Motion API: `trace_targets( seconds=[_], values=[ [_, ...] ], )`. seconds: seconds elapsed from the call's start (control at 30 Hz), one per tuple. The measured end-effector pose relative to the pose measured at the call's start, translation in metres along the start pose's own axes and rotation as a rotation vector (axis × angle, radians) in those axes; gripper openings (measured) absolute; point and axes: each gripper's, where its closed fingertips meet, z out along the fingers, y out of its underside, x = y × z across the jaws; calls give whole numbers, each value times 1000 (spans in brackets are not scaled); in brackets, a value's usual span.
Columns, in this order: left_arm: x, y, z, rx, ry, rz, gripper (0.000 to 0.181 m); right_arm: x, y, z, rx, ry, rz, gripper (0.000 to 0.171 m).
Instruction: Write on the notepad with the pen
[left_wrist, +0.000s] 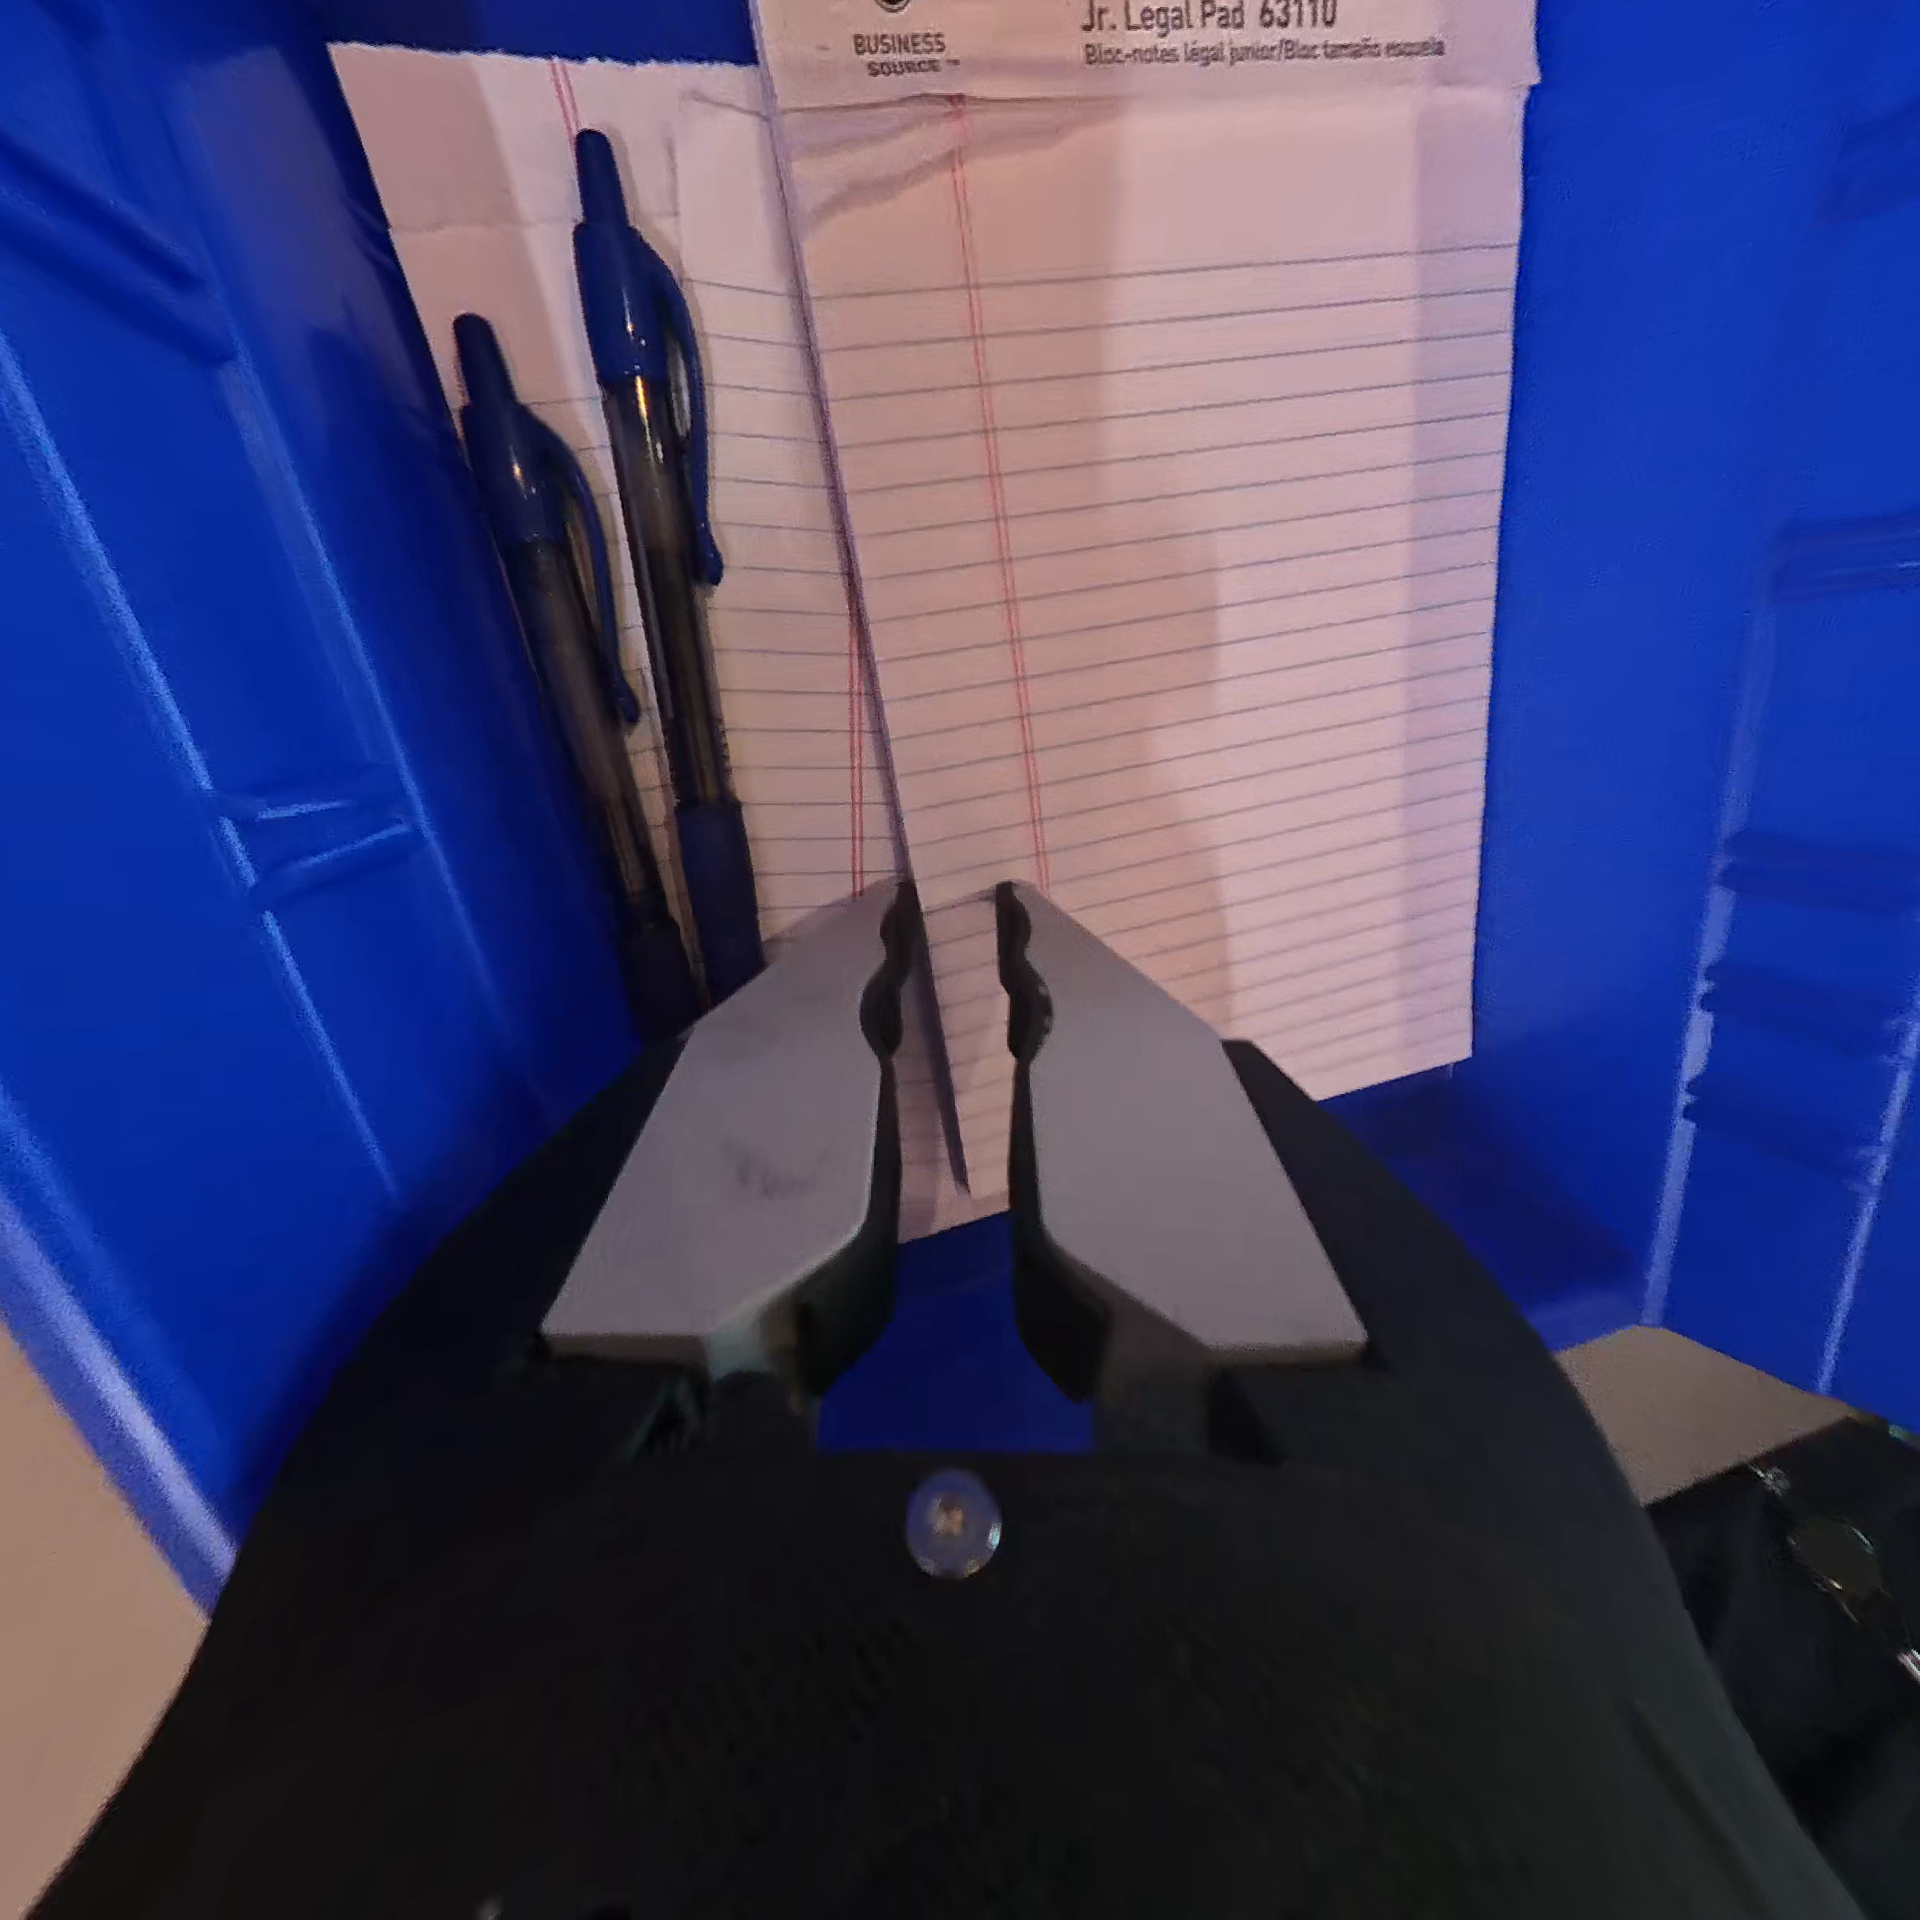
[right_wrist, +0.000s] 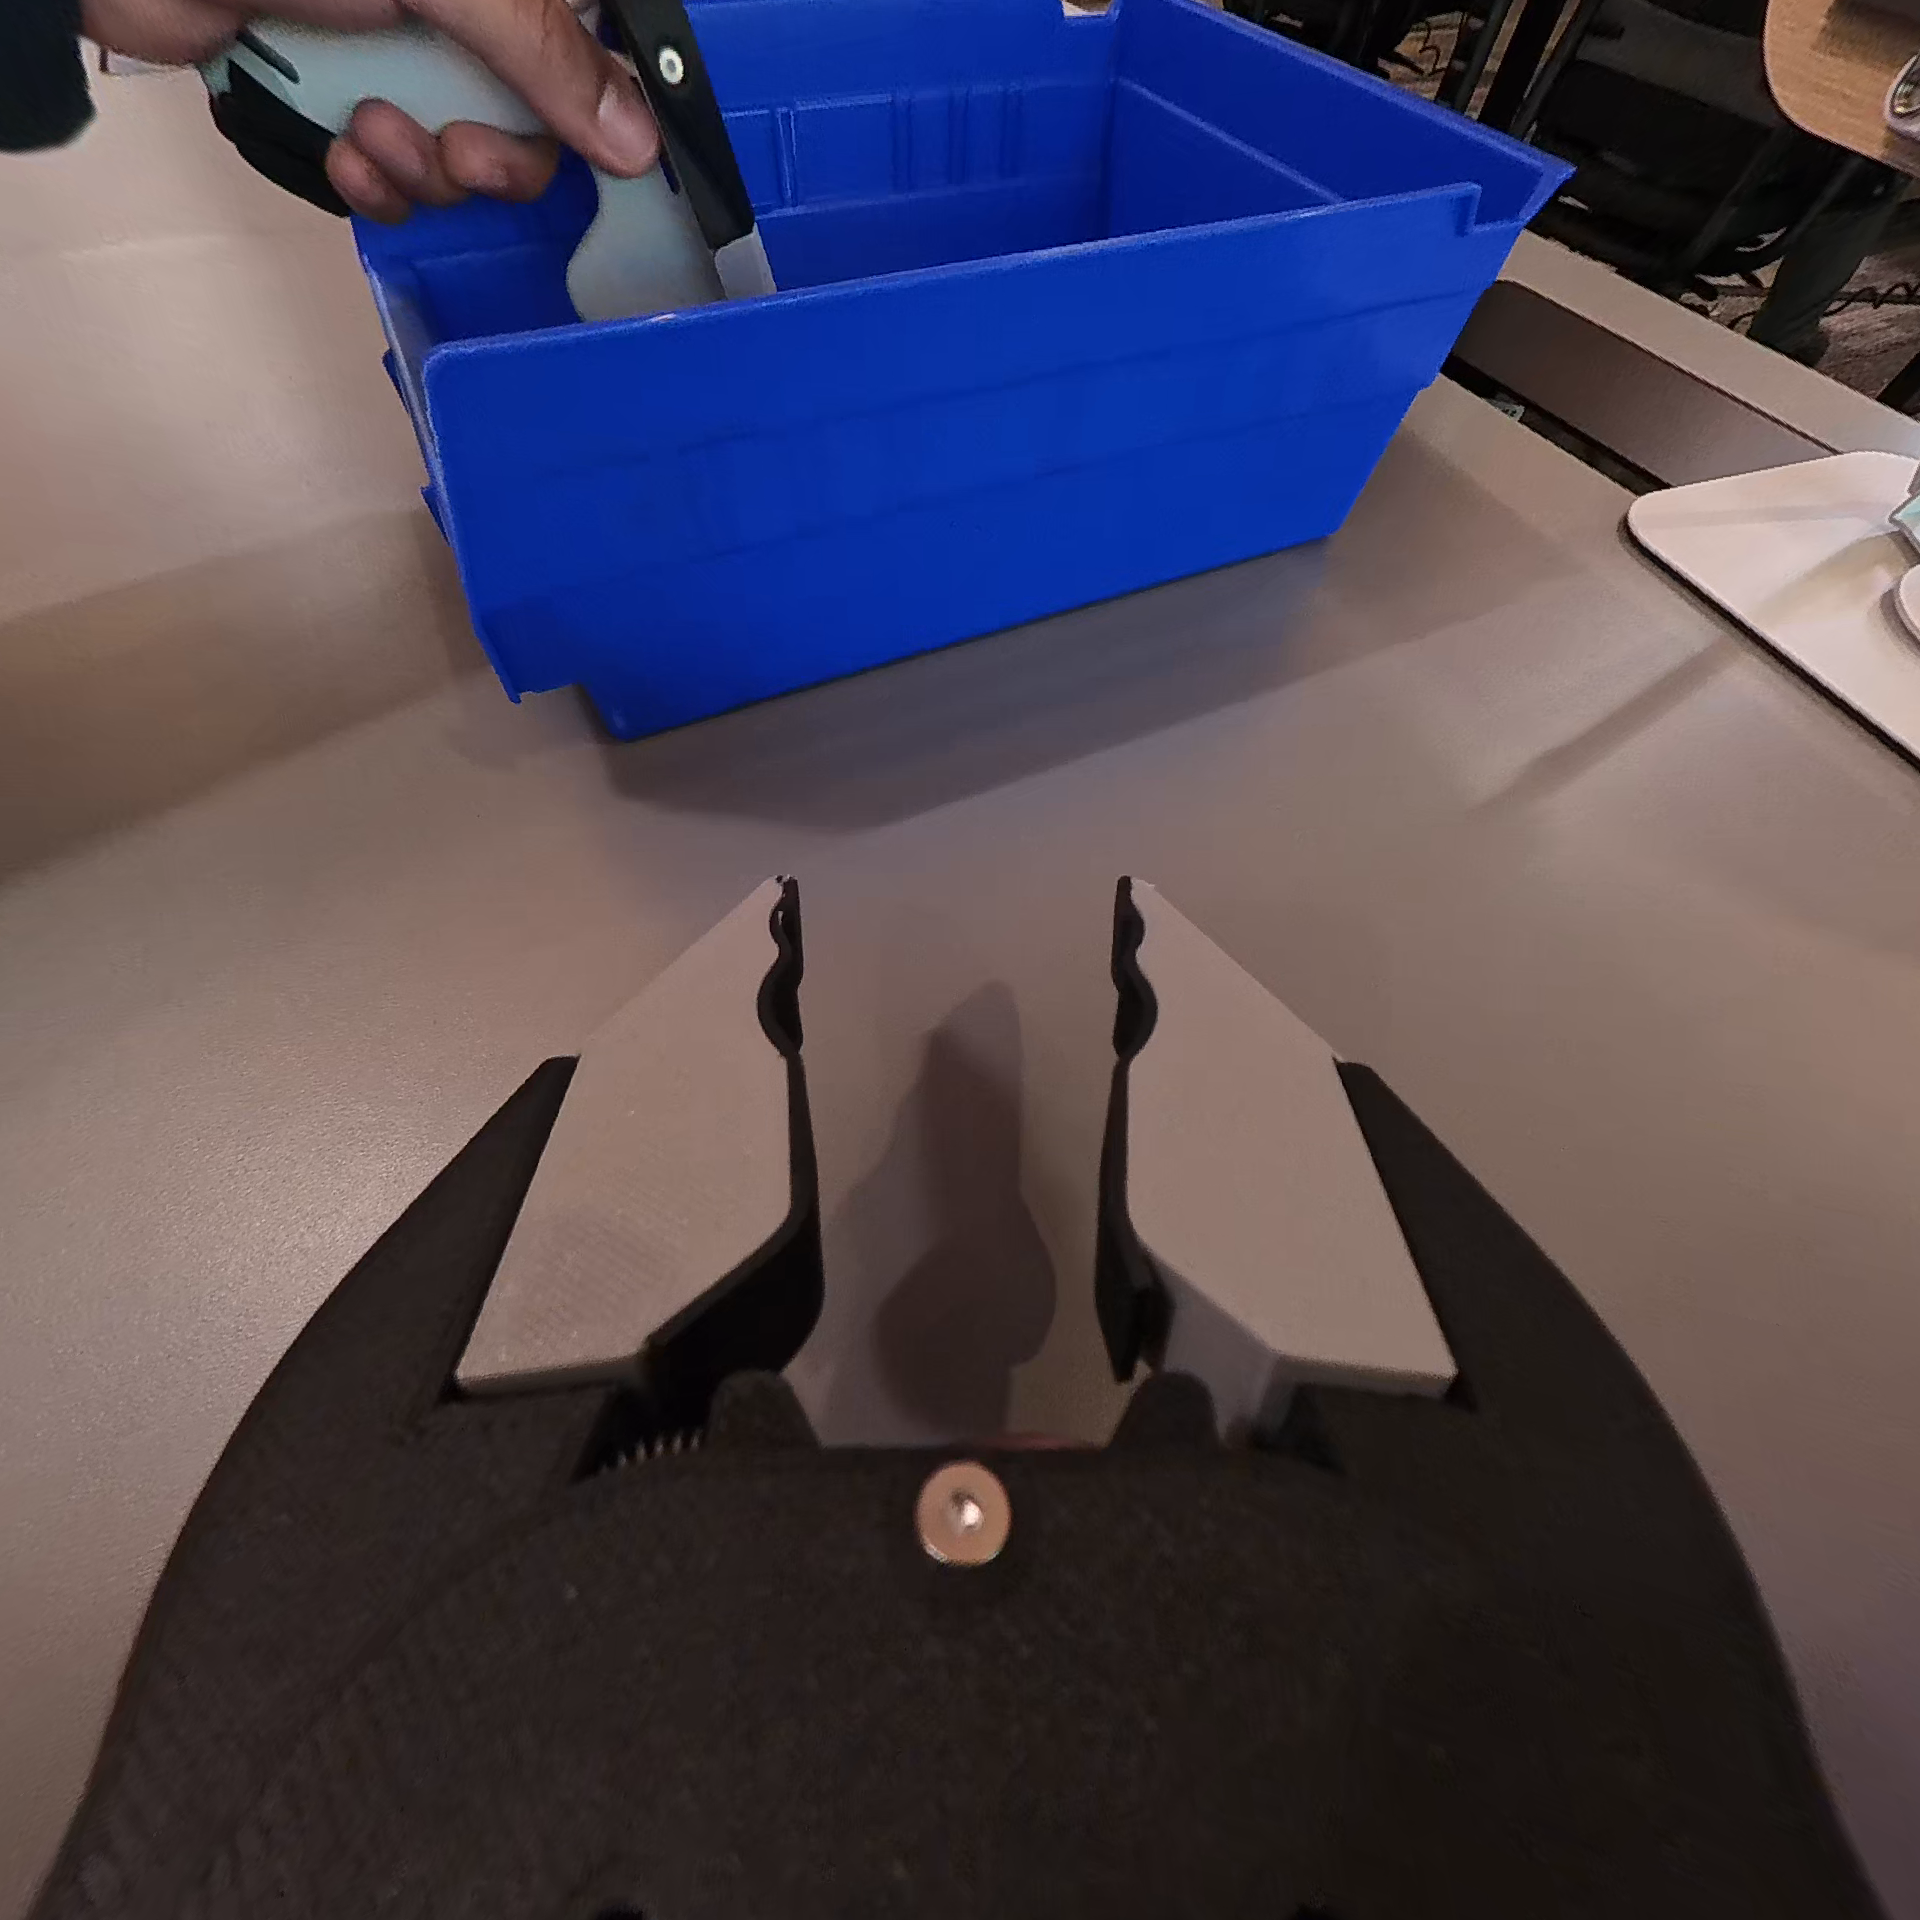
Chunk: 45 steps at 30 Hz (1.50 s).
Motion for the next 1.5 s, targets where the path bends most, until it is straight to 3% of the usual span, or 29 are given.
trace_targets(
  seconds=[0.17, 0.4, 0.53, 0.63, 0.7, 0.77, 0.83, 0.97, 1.17, 1.3, 1.37, 1.5],
  values=[
    [3, 0, -1, 33, 29, -18, 13, 0, 0, 0, 3, 2, -3, 57],
    [40, 1, -12, 41, 249, -11, 70, 0, -1, 0, 5, 0, 0, 56],
    [46, 1, -16, 42, 285, 0, 74, 0, -1, 0, 7, 1, 1, 56],
    [48, 1, -19, 57, 293, 9, 70, 0, -1, 0, 8, 1, 1, 56],
    [53, -3, -26, 95, 345, 1, 53, 0, -1, 0, 8, 0, 0, 56],
    [72, -16, -47, 186, 547, -63, 20, 0, -1, 0, 8, 0, -1, 56],
    [90, -21, -65, 203, 758, -119, 19, 0, -1, 1, 7, 0, -2, 56],
    [88, -10, -48, 128, 651, -76, 41, 0, -2, 0, 9, 0, -3, 56],
    [96, -1, -34, 52, 591, -38, 51, -1, -2, 0, 11, 2, -7, 56],
    [93, 1, -31, 38, 561, -33, 33, -1, -2, 0, 10, 0, -11, 56],
    [90, 1, -31, 52, 545, -5, 8, -1, -2, 0, 10, 0, -13, 56],
    [101, -15, -54, 168, 649, 16, 0, -1, -2, 0, 14, 1, -10, 56]
  ],
)
